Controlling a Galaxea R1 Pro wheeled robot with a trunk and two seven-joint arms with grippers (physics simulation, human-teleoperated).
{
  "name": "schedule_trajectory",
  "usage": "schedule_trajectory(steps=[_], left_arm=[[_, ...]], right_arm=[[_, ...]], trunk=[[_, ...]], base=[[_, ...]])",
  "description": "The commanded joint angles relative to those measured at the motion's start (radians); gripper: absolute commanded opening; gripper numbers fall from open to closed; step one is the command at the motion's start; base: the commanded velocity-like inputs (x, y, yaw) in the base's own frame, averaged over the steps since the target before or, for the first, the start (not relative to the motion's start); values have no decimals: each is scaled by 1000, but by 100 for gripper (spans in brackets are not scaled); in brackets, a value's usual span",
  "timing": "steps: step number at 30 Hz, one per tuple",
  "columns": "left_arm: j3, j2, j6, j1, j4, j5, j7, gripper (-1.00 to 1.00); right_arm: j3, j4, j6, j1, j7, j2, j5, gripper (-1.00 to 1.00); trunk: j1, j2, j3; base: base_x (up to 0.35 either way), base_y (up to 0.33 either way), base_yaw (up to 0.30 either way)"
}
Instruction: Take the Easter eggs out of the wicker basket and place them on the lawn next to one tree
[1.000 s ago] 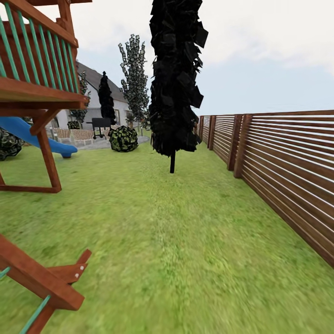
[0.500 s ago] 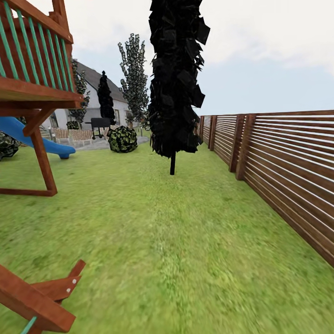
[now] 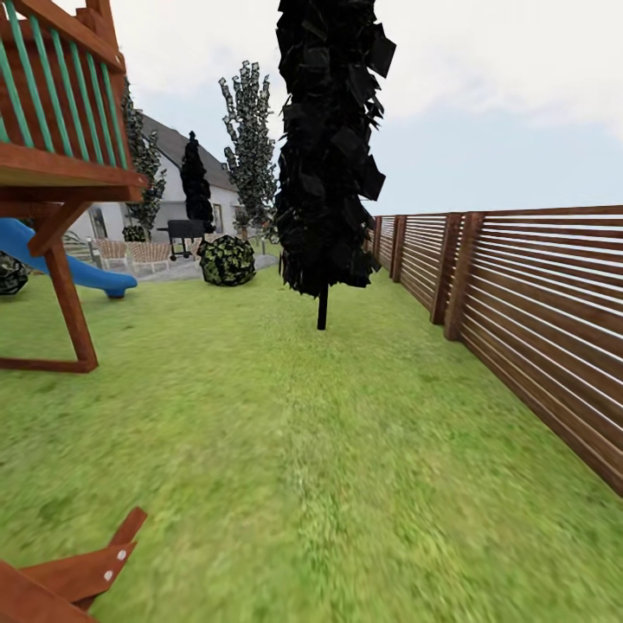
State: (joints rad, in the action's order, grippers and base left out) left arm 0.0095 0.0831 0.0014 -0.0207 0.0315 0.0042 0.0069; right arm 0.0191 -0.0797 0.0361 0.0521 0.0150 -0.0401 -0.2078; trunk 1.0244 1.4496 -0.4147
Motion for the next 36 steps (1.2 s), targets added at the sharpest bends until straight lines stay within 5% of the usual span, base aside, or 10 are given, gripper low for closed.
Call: schedule_trajectory(steps=[1, 23, 36], left_arm=[[1, 1, 0, -1, 2, 0, 1, 100], [1, 8, 0, -1, 22, 0, 1, 100], [1, 7, 0, -1, 22, 1, 1, 100]], right_arm=[[2, -3, 4, 2, 0, 0, -7, 100], [3, -4, 5, 2, -2, 1, -5, 100], [4, -9, -1, 2, -3, -20, -3, 100]], trunk=[[1, 0, -1], [1, 0, -1], [1, 0, -1]], base=[[325, 0, 0], [325, 0, 7], [325, 0, 73]])
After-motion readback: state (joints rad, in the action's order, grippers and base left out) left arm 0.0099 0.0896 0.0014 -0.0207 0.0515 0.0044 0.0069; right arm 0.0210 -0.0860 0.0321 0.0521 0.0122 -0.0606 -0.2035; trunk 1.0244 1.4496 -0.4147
